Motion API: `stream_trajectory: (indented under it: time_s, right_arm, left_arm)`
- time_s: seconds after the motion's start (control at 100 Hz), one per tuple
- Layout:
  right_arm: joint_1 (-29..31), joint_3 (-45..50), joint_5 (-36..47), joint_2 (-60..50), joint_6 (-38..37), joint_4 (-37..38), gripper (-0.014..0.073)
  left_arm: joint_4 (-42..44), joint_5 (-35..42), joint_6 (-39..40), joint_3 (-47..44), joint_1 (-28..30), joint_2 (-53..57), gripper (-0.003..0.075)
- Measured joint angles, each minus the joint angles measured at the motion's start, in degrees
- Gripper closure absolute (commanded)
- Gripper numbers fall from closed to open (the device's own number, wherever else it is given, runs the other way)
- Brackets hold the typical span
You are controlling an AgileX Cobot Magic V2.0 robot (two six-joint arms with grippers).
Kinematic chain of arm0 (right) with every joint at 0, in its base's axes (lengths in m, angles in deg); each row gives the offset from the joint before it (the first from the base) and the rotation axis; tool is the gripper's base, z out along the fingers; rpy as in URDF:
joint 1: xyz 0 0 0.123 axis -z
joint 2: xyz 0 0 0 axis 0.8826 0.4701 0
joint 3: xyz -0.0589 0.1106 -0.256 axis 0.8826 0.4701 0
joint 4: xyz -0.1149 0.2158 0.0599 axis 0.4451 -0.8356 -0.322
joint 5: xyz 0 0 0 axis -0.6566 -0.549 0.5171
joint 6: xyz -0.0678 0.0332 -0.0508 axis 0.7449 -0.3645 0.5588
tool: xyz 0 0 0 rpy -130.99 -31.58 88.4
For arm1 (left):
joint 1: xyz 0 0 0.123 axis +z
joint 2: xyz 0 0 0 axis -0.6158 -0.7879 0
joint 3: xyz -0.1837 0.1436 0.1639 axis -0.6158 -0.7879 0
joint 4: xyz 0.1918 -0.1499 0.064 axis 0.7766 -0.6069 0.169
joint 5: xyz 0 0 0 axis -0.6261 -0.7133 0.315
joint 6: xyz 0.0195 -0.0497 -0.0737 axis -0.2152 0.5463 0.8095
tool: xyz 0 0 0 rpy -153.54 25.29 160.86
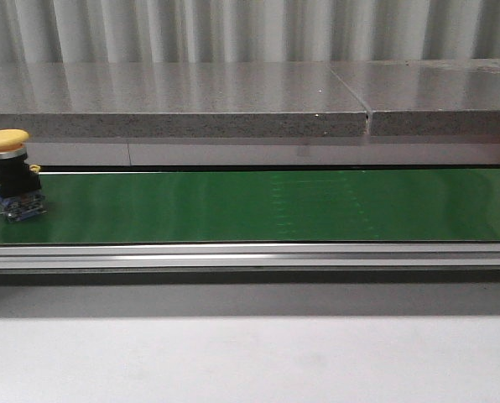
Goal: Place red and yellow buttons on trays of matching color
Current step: 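Grasp a red push button on the table with the left gripper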
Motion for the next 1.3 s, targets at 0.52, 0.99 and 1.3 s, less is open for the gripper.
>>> stream_trajectory:
  time_s: [0.52,0.99,1.3]
  right_arm:
    - [0.0,0.0,0.0,0.0,0.0,0.0,0.0660]
    - [0.0,0.0,0.0,0.0,0.0,0.0,0.0660]
    - [0.0,0.0,0.0,0.0,0.0,0.0,0.0660]
  left_arm:
    - [-1.6,-2.9,-7.4,14.8,-0.4,4.2,0.0533]
    - [-2.7,-5.4,-12.0,16.7,-9.7,5.6,0.0533]
    - [-3.1,-5.5,-13.0,16.7,-11.5,5.6,0.0533]
